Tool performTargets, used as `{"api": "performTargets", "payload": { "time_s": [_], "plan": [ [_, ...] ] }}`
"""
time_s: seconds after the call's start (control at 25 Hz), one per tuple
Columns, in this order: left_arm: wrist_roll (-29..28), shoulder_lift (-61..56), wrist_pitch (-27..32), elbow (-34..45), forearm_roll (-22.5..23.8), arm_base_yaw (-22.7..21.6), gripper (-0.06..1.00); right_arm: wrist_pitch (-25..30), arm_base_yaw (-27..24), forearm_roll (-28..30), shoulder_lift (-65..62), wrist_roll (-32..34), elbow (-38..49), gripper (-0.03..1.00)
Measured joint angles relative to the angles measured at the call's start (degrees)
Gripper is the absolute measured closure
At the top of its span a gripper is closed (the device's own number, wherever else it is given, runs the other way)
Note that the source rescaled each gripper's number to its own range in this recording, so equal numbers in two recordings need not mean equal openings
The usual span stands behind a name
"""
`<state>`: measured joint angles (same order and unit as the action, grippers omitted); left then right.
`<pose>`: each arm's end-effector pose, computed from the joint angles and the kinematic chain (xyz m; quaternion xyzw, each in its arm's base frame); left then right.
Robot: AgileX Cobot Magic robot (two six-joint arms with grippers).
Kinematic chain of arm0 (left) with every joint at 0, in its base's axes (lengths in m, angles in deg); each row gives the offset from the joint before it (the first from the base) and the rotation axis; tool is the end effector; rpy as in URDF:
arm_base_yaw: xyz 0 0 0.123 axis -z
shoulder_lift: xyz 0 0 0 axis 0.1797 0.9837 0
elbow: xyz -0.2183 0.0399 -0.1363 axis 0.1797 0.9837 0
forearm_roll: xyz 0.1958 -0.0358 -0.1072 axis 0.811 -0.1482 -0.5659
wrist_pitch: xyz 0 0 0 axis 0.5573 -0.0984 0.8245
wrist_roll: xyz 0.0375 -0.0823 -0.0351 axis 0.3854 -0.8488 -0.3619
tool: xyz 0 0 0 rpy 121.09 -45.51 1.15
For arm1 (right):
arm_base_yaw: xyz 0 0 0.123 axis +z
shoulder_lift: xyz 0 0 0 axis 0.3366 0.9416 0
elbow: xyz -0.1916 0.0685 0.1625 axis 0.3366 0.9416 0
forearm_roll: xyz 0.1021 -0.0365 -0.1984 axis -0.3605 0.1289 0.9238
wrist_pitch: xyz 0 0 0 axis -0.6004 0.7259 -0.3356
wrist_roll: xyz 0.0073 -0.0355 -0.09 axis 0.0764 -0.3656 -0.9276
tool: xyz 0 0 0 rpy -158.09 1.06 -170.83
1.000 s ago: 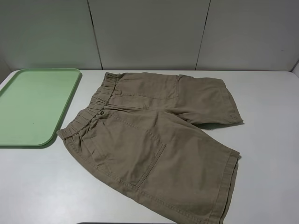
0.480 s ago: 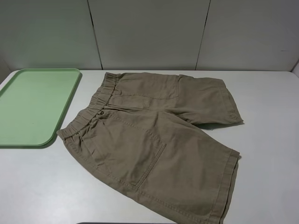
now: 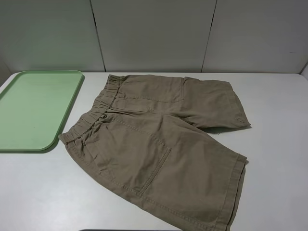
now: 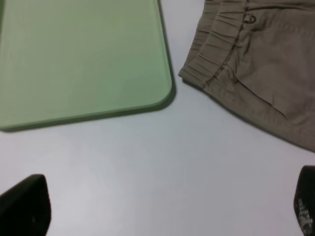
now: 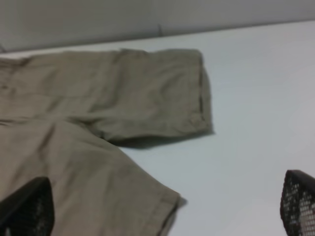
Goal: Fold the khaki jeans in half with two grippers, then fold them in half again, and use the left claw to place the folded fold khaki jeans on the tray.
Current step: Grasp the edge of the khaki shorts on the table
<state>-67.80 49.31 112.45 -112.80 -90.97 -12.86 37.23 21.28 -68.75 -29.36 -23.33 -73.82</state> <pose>0.0177 -0.0009 0.2791 0.0573 0.8788 0.0413 0.4719 0.0001 0.0109 0.2785 0.0263 0.8310 0.1000 0.5466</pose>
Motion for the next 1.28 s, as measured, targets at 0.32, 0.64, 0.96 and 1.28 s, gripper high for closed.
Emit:
{"api": "performTargets", "payload": {
  "time_s": [0.32,0.64,0.96,1.28],
  "plan": [
    [8.47,19.84,-0.71,-11.78,0.24,4.42,-0.03,-0.23,0.0,-3.49,18.58,-8.58,-8.43,-0.03],
    [13.79,34.71,0.22,-15.85,17.31,28.41,-0.03,-2.23,5.86,-9.48,42.19,-22.3,-14.8,-0.03],
    [15.95,48.21,1.06,-15.85,24.28,44.04,0.0,-3.09,24.11,-2.73,57.88,-28.47,-15.78,-0.03],
    [25.23,58.11,-3.37,-15.98,18.8,45.04,0.0,-3.67,43.86,6.65,66.44,-26.41,-15.78,-0.03]
  ]
}}
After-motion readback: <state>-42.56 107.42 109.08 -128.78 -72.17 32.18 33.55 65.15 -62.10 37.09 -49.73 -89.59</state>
